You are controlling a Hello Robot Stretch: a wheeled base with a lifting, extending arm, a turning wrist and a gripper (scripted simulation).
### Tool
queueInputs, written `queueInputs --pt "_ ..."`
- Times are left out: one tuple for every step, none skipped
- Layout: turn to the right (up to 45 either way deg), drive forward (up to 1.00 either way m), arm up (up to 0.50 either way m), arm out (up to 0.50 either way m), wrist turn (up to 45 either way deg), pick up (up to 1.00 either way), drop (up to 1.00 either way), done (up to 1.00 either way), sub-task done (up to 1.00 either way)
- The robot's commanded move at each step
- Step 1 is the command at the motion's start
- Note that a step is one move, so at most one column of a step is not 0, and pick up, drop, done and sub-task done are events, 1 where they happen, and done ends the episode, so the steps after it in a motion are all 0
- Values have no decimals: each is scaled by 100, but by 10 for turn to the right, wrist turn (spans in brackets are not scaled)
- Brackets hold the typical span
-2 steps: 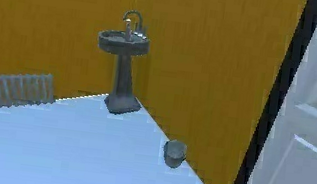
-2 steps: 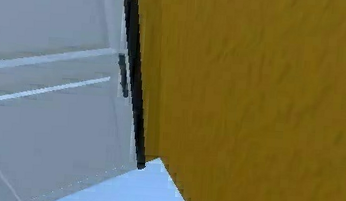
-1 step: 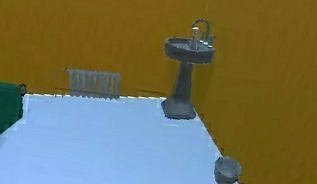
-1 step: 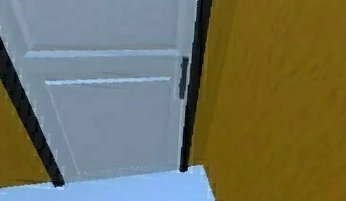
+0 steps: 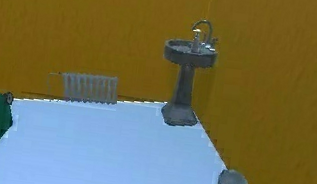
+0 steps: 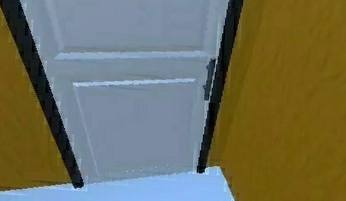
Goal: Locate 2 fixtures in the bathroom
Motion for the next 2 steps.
queueInputs --pt "0 100 0 0 0 0 0 0 0" --pt "30 0 0 0 0 0 0 0 0"
